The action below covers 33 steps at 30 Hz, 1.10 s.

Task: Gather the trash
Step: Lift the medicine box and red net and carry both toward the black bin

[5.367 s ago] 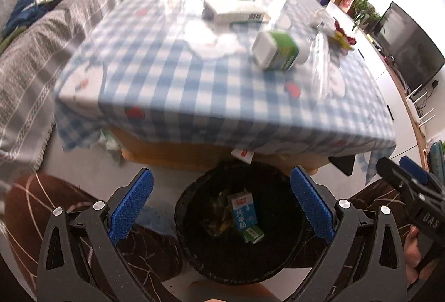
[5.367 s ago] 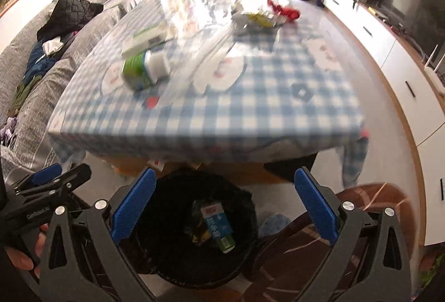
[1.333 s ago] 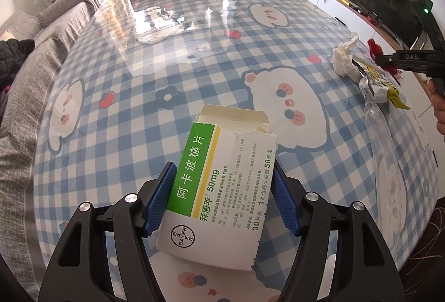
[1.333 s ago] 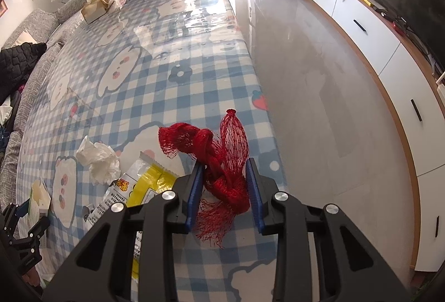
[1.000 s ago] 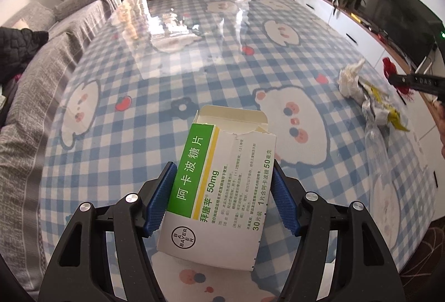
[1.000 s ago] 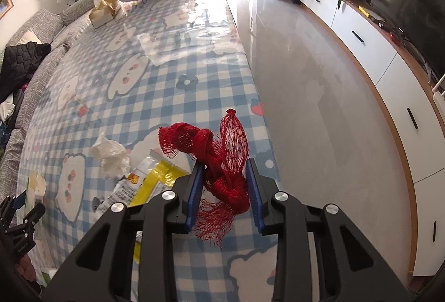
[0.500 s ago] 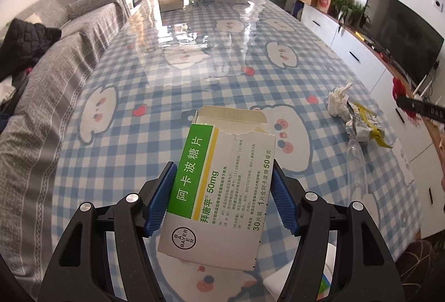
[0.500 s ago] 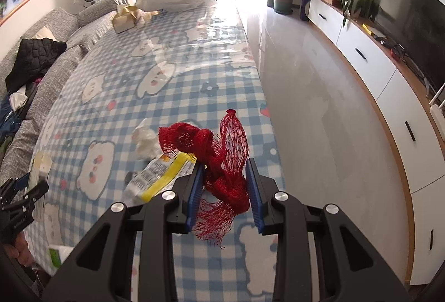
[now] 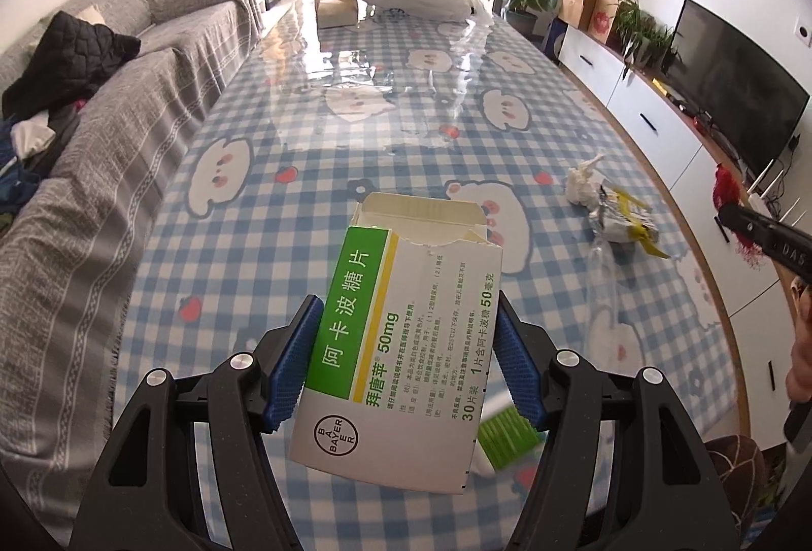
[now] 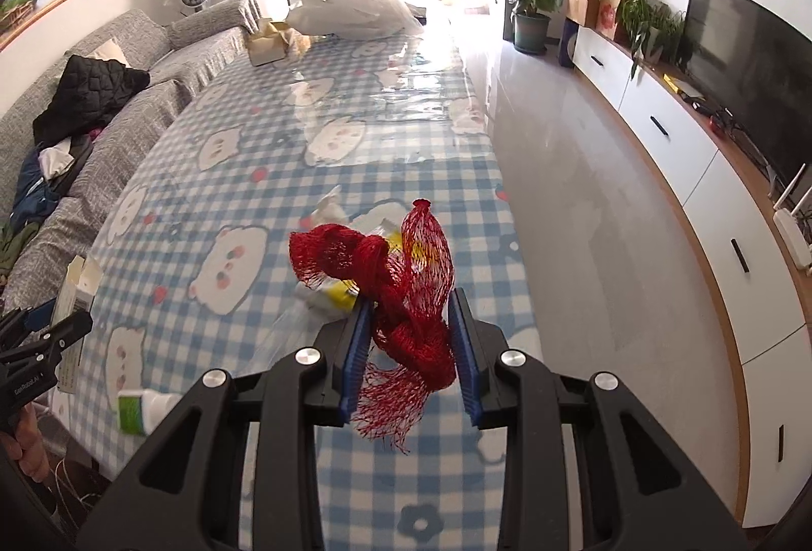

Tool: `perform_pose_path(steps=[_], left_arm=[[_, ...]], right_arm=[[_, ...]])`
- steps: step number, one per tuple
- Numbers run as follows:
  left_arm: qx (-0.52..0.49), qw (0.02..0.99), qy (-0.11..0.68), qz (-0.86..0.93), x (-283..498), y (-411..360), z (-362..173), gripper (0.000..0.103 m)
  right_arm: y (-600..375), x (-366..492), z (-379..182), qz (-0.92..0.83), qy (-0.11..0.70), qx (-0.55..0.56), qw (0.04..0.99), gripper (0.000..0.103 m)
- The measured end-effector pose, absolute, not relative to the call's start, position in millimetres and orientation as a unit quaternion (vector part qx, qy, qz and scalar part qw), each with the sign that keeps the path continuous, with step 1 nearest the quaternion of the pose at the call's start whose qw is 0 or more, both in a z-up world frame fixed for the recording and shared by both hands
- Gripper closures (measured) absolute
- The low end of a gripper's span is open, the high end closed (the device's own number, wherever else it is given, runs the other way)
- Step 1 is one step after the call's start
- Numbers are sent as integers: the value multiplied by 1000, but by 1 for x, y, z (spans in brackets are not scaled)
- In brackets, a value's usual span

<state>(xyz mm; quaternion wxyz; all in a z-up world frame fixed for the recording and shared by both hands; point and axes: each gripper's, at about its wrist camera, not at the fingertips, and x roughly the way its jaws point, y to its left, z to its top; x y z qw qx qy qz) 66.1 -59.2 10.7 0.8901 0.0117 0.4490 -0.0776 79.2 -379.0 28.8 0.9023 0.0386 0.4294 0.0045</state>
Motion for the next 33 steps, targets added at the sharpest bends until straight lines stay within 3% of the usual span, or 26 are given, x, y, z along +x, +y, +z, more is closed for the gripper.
perform_pose_path(steps=[33], left_arm=[[-39, 883, 456, -105, -95, -56, 5, 39]], right_arm=[[-317, -101, 33, 66, 420, 44, 904, 74]])
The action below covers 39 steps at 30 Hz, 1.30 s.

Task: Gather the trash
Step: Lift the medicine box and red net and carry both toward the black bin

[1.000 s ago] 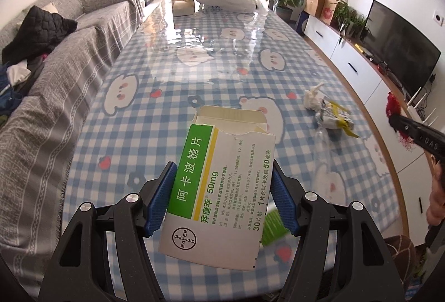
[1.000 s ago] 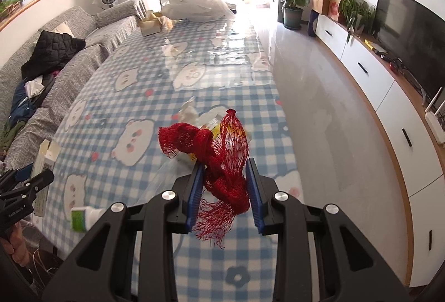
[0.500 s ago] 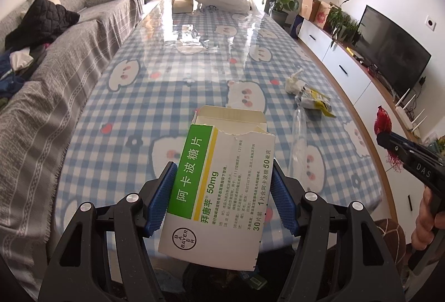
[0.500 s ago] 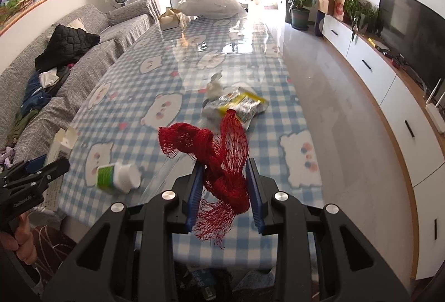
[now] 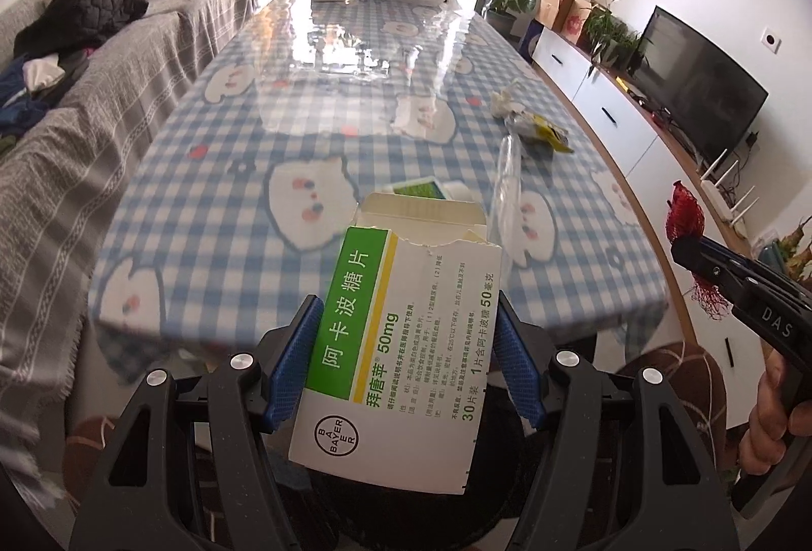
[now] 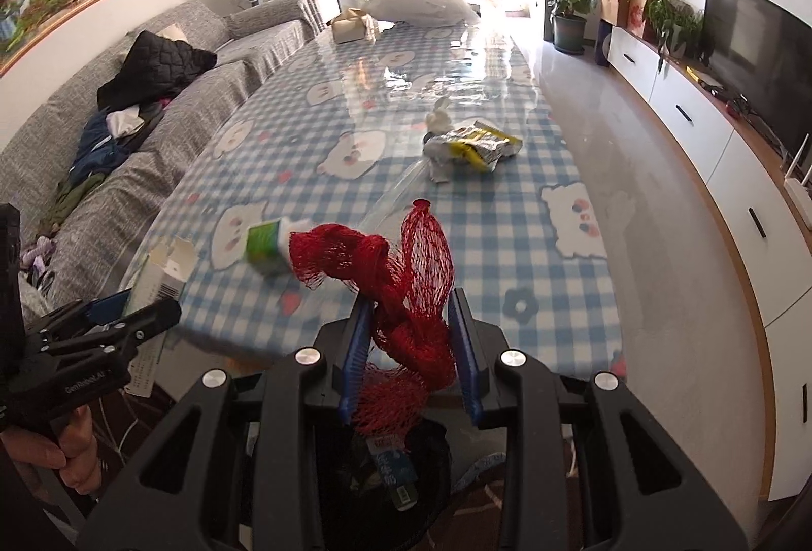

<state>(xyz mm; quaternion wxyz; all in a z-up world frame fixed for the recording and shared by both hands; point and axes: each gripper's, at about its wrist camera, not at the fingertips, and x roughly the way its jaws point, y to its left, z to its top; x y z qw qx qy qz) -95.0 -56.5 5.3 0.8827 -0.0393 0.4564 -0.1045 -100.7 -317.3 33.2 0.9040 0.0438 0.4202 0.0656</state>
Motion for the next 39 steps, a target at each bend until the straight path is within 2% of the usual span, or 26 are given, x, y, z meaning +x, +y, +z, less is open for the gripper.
perform_pose_path(steps=[21, 39], left_arm=[[-53, 865, 492, -89, -178, -51, -34, 39], [-64, 828, 553, -58, -183, -50, -103, 39]], right_arm=[[-269, -189, -21, 115, 485, 31, 866, 74], [-244, -194, -107, 80, 573, 19, 816, 71]])
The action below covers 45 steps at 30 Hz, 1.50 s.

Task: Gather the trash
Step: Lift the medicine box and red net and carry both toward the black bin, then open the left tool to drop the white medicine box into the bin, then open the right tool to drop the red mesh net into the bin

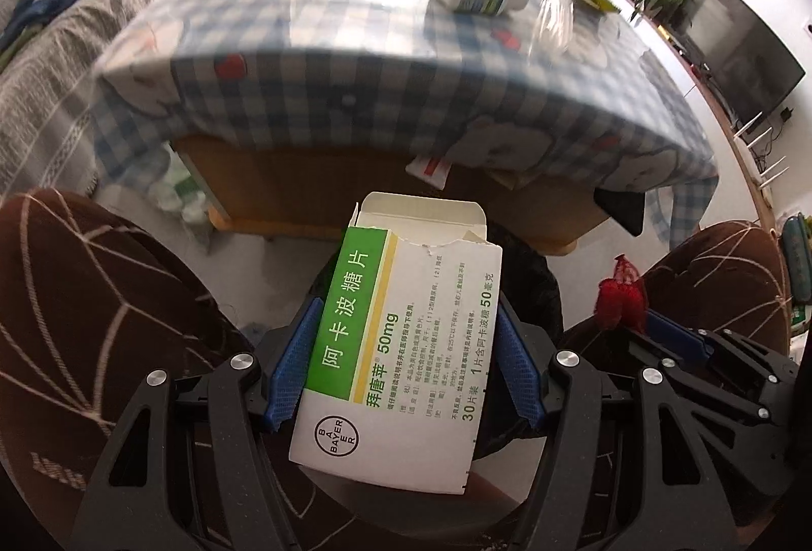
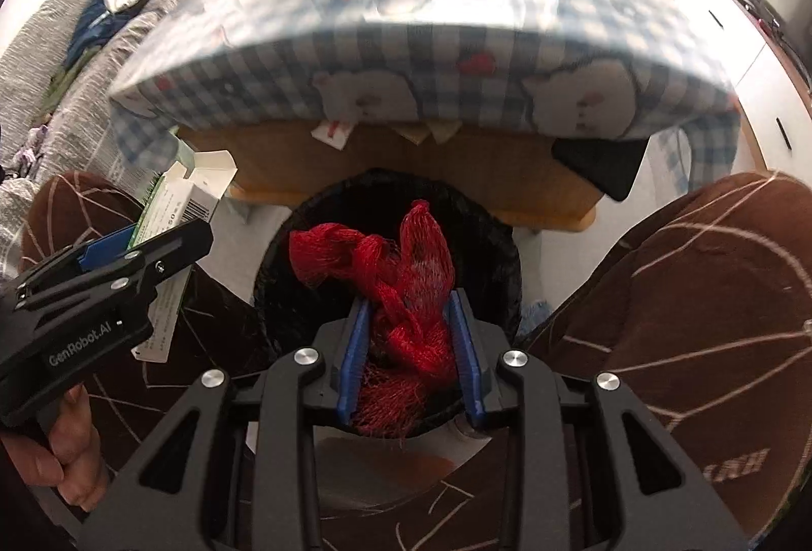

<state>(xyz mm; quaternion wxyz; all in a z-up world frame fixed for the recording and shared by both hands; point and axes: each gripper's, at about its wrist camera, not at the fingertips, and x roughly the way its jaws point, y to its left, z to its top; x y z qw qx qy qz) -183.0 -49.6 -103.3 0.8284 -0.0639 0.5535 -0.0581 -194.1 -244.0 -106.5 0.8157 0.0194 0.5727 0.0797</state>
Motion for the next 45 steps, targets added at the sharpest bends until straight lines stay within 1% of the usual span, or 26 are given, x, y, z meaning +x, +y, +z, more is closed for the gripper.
perform_pose_path(steps=[7, 17, 27, 37, 38, 41, 43, 45], left_arm=[[-71, 813, 575, -50, -174, -56, -131, 39], [-68, 808, 584, -41, -160, -70, -150, 39], [-49, 795, 604, -36, -153, -87, -177, 39], [-46, 788, 611, -68, -152, -105, -186, 38], [-48, 789, 609, -69, -153, -105, -185, 36], [-53, 798, 598, -59, -156, -98, -177, 12], [-52, 803, 591, -53, -159, -94, -171, 11], [-50, 805, 588, -53, -161, -91, -166, 6]], right_arm=[[-238, -183, -125, 74, 590, 25, 804, 71], [-245, -165, -140, 45, 607, 33, 793, 72], [-263, -167, -131, 18, 602, 27, 798, 73], [-275, -170, -115, 11, 587, 35, 809, 73], [-276, -171, -113, 11, 585, 36, 810, 73], [-278, -171, -108, 14, 581, 38, 813, 72], [-278, -171, -105, 17, 580, 39, 813, 72], [-279, -171, -104, 20, 580, 40, 813, 71]])
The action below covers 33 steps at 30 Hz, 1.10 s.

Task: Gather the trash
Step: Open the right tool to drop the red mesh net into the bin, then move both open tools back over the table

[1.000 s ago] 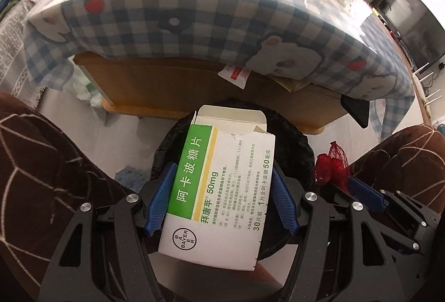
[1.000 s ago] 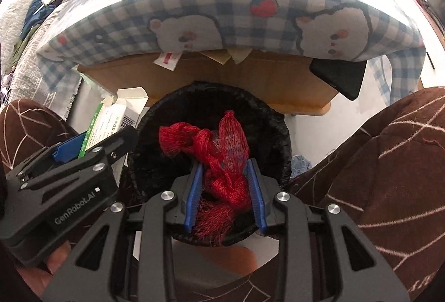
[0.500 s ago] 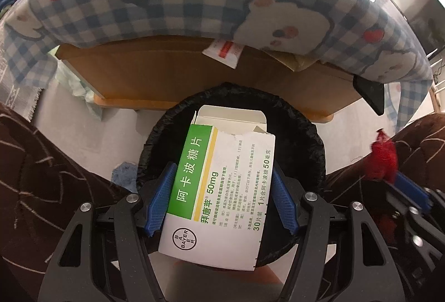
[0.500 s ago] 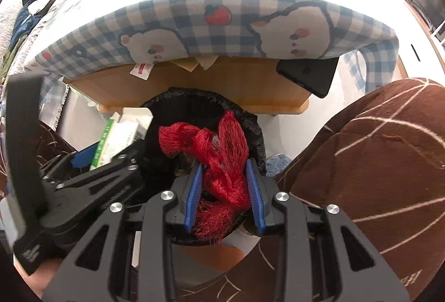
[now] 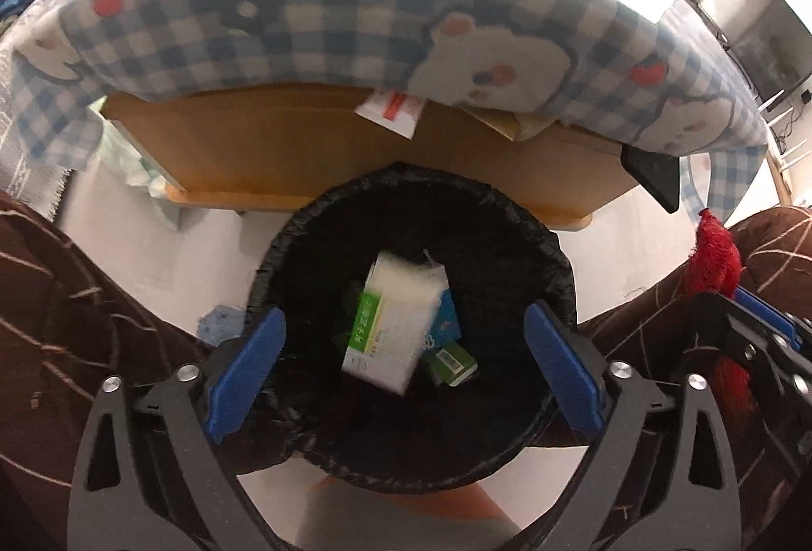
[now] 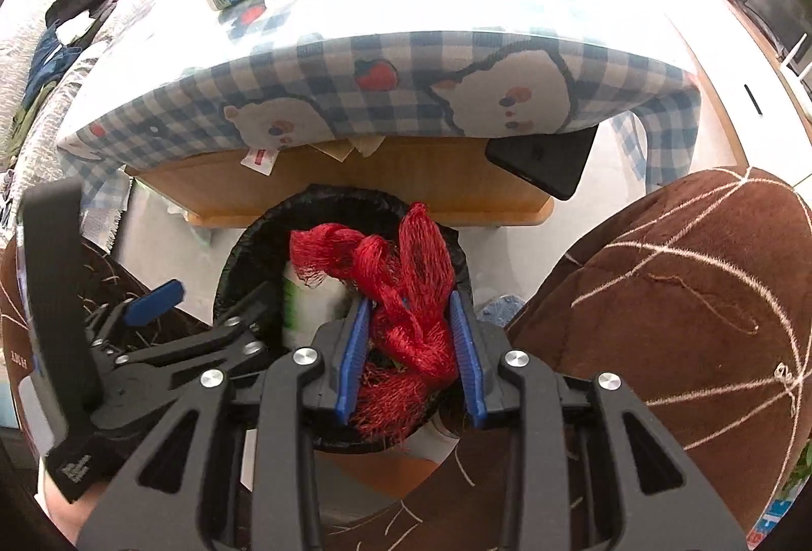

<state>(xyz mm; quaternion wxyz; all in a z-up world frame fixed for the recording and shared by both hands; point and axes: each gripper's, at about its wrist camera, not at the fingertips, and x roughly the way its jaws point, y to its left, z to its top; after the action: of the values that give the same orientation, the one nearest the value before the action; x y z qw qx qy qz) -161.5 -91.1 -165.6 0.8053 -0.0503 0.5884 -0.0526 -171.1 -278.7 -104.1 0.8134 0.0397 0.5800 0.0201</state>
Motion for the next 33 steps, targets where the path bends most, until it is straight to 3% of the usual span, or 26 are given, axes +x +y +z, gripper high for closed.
perform_pose_path(steps=[12, 26, 33], left_arm=[[-44, 820, 571, -30, -157, -38, -129, 6], [-44, 817, 573, -41, -157, -30, -130, 6], [-40, 817, 574, -44, -158, -33, -131, 6]], right_arm=[[-257, -167, -118, 51, 591, 26, 804, 71], [-225, -155, -146, 73, 616, 1, 784, 70], [-233, -155, -139, 74, 611, 16, 788, 49]])
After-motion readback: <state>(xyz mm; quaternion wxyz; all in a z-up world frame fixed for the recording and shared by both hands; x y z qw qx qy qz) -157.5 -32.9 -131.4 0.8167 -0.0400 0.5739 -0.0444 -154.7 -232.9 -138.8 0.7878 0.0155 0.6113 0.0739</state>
